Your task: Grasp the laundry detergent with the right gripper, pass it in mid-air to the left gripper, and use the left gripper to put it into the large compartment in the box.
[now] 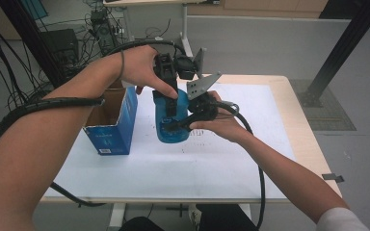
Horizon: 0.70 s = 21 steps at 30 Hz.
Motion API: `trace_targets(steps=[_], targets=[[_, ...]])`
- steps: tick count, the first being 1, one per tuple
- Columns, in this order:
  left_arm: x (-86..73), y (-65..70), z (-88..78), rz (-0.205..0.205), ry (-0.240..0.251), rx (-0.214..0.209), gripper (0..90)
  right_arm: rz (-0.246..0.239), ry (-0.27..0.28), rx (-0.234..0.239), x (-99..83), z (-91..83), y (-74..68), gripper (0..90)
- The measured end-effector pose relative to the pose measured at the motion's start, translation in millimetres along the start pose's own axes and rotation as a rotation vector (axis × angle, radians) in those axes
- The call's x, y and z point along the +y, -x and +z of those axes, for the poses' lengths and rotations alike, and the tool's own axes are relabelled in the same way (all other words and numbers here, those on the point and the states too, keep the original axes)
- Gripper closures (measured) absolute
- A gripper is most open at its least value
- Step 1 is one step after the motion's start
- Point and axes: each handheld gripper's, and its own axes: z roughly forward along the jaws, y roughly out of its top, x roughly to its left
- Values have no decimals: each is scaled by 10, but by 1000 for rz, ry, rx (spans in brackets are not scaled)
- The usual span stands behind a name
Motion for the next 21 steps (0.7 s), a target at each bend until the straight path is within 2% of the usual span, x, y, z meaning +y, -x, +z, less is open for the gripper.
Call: trace_targets(steps=[21], targets=[[-3, -4, 8, -7, 3, -3, 373, 7, -3, 1, -6, 10, 4, 435]])
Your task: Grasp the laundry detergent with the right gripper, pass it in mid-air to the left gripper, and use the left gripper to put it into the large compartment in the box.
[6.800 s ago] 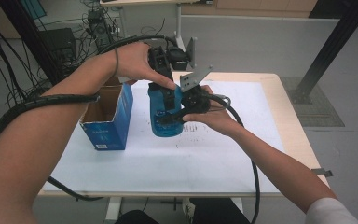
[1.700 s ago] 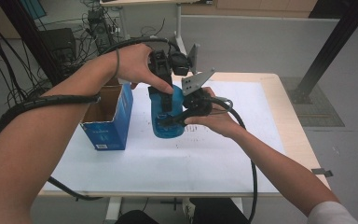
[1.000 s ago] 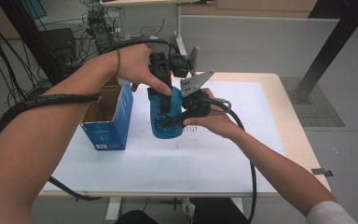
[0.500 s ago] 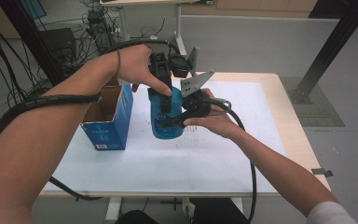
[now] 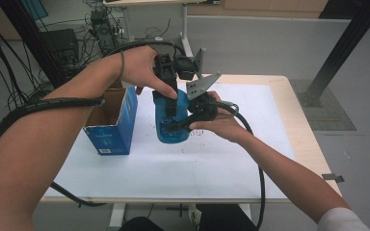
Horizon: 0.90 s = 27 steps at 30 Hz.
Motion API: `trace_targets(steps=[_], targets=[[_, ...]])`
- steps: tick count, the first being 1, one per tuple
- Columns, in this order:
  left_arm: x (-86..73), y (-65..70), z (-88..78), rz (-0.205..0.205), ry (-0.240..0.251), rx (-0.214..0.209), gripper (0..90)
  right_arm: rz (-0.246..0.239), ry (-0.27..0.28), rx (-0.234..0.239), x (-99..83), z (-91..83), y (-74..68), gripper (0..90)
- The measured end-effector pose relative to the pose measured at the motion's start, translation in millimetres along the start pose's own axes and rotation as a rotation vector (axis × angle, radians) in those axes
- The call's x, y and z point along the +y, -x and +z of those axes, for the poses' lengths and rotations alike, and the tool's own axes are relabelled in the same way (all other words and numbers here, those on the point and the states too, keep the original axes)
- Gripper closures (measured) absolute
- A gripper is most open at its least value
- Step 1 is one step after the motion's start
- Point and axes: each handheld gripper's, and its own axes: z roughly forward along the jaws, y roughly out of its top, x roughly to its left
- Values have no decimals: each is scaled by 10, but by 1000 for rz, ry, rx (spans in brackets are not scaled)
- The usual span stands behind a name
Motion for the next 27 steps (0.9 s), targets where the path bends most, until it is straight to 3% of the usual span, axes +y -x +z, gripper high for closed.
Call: trace_targets(steps=[27], targets=[[3, 8, -4, -7, -4, 2, 373, 5, 4, 8, -5, 4, 4, 429]])
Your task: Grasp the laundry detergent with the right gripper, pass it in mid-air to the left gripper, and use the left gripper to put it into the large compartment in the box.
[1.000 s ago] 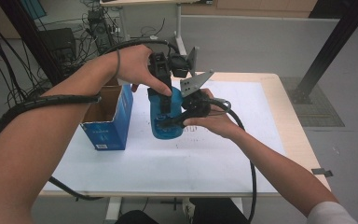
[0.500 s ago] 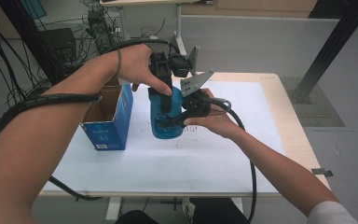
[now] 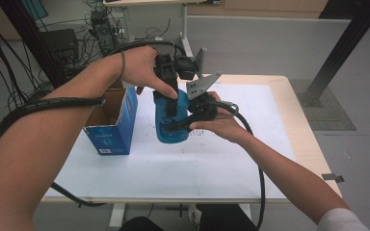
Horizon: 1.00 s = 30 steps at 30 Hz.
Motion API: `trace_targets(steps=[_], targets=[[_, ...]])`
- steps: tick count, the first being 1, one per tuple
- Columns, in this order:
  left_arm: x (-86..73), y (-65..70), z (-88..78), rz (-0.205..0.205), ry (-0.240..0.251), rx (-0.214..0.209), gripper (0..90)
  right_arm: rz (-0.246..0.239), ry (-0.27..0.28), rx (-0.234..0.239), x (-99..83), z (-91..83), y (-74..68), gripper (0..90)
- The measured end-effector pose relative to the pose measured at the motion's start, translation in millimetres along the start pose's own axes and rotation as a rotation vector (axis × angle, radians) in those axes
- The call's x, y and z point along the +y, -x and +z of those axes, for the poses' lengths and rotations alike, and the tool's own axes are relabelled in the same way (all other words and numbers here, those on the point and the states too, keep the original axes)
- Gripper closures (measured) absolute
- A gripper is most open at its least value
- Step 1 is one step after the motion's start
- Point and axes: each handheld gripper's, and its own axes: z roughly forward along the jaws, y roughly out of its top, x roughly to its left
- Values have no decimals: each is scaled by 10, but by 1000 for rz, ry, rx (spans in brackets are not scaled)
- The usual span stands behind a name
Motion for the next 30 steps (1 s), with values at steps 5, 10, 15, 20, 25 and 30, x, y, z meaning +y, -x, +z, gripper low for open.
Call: trace_targets(steps=[5, 10, 15, 20, 25, 30], targets=[[-11, 0, -8, -2, -3, -3, 373, -5, 5, -1, 4, 6, -1, 427], [-16, 5, -12, -5, 4, 1, 373, -6, 10, 2, 7, 6, 0, 427], [-13, -1, -5, -3, 0, -1, 373, -2, 8, 5, 3, 9, 2, 425], [-13, -1, -11, -5, 3, 1, 373, 0, 9, 5, 1, 8, 4, 423], [-9, 3, -15, -4, 1, 0, 373, -1, 13, 4, 2, 6, 3, 422], [-13, 6, -8, -5, 1, 2, 373, -3, 12, 6, -1, 9, 4, 421]])
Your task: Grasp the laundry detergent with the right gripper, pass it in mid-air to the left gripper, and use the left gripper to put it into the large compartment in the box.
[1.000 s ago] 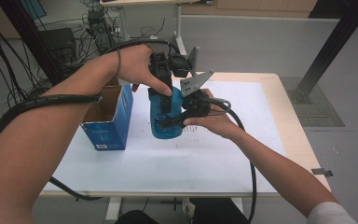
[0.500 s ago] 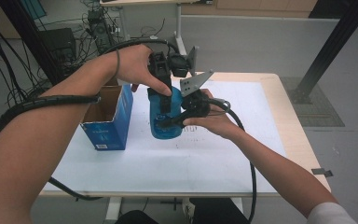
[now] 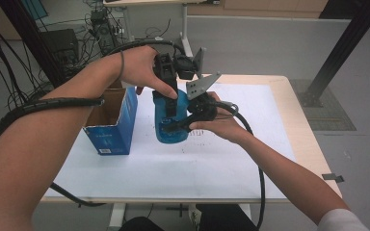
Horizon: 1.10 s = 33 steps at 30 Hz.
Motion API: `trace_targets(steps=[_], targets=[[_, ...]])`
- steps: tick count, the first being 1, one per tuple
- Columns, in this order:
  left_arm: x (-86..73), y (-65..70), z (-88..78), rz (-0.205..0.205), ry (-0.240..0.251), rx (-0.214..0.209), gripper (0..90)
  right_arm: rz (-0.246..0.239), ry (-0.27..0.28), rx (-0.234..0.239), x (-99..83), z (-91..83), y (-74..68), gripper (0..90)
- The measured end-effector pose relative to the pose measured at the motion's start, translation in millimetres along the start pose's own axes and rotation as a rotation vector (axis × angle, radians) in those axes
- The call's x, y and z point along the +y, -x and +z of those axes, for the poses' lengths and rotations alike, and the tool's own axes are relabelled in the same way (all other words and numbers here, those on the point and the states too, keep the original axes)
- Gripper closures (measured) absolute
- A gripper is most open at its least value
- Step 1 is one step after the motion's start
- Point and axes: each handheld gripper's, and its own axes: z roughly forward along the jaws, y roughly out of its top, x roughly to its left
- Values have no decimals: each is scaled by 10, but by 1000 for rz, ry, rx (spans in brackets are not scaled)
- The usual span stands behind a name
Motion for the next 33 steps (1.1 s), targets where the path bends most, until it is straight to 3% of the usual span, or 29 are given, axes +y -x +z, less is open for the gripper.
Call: trace_targets(steps=[33], targets=[[8, 7, -36, 0, 6, 6, 373, -6, 15, -4, 1, -30, 3, 411]])
